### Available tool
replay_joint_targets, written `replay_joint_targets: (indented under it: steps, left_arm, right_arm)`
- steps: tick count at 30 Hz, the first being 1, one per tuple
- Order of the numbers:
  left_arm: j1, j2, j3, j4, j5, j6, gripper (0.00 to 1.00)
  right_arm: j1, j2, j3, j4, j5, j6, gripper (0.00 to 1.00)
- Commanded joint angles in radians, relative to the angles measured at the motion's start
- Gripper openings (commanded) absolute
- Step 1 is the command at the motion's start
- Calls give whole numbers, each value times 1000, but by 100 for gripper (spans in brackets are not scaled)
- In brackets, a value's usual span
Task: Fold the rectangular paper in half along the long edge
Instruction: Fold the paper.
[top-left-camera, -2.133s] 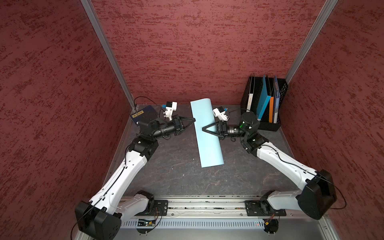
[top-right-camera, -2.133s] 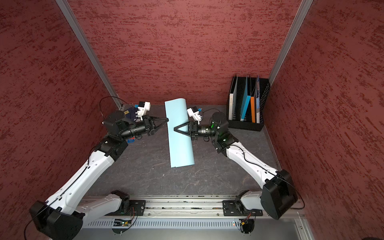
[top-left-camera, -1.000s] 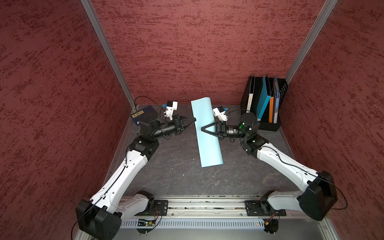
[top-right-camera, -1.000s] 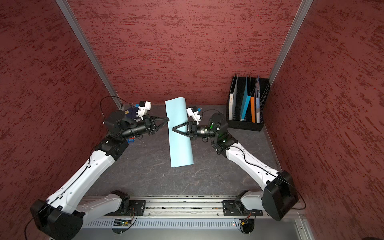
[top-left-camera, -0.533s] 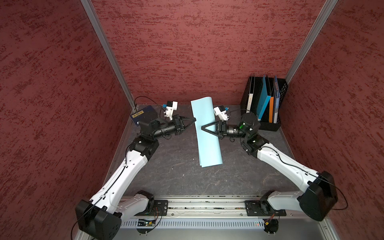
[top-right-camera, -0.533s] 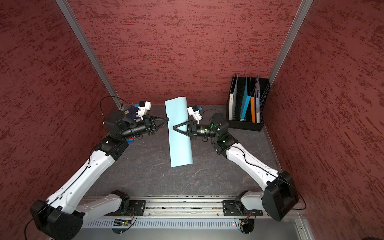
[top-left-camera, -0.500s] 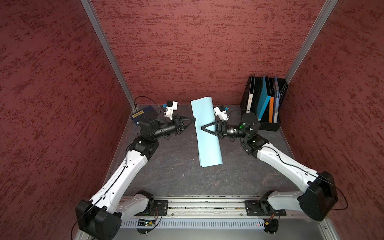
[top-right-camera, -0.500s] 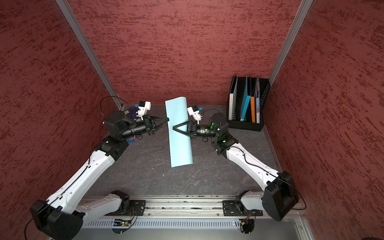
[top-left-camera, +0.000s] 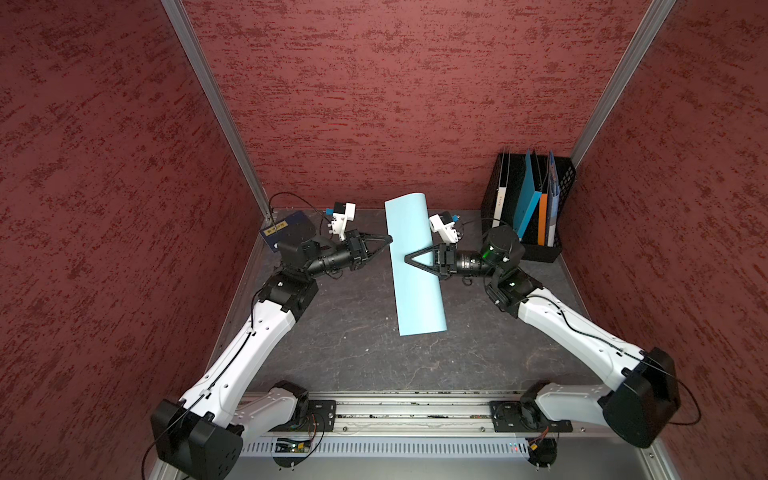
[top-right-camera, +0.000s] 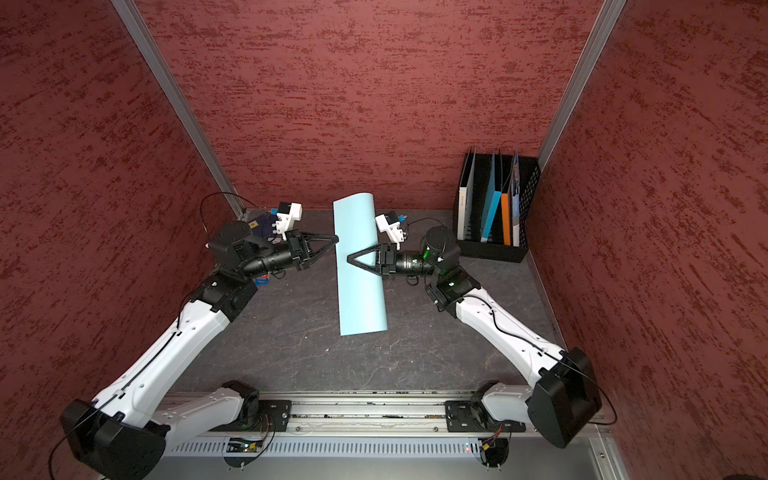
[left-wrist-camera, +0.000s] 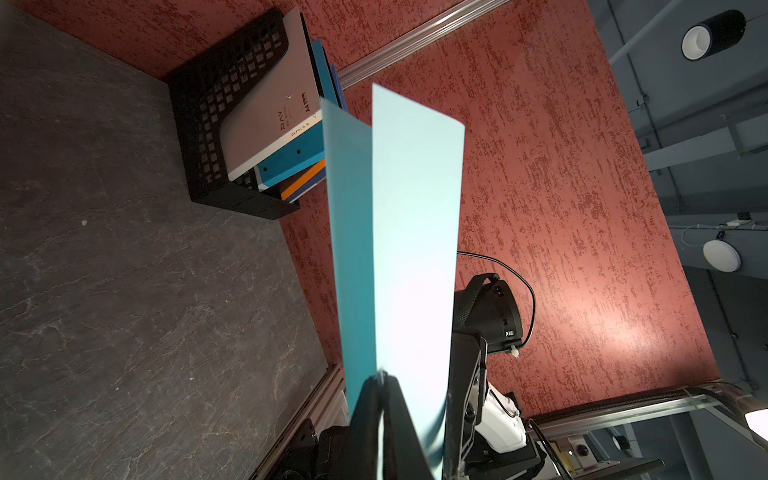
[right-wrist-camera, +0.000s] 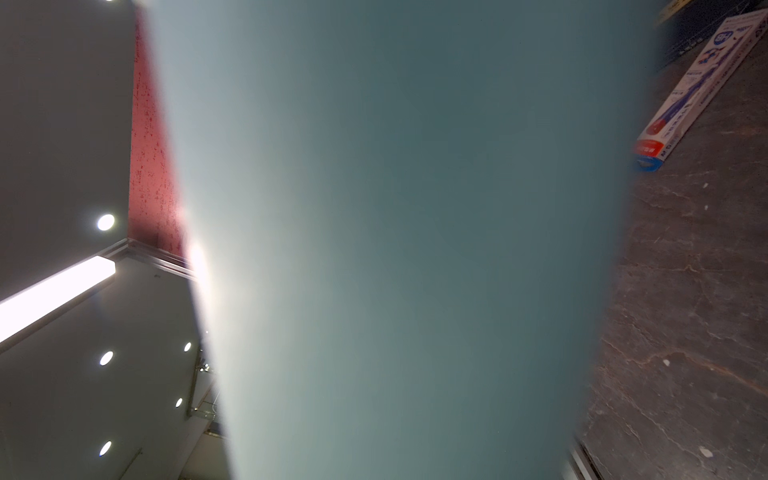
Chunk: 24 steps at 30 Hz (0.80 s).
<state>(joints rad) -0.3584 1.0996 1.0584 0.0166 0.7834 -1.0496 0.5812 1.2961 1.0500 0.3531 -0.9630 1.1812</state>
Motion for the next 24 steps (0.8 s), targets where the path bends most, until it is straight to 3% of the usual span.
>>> replay_joint_targets:
  steps: [1, 13, 19, 24]
  left_arm:
    - [-5, -2, -4, 19, 2, 14, 8]
    - [-5, 4, -13, 41, 1, 5, 9]
    - [-7, 7, -12, 45, 1, 5, 9]
    - [-7, 4, -18, 46, 0, 5, 9]
  right_arm:
    - [3, -14, 16, 9, -18, -8, 44]
    - [6, 14, -20, 110, -6, 56, 40]
    - [14, 31, -25, 129, -2, 66, 47]
    - [20, 35, -27, 130, -1, 65, 47]
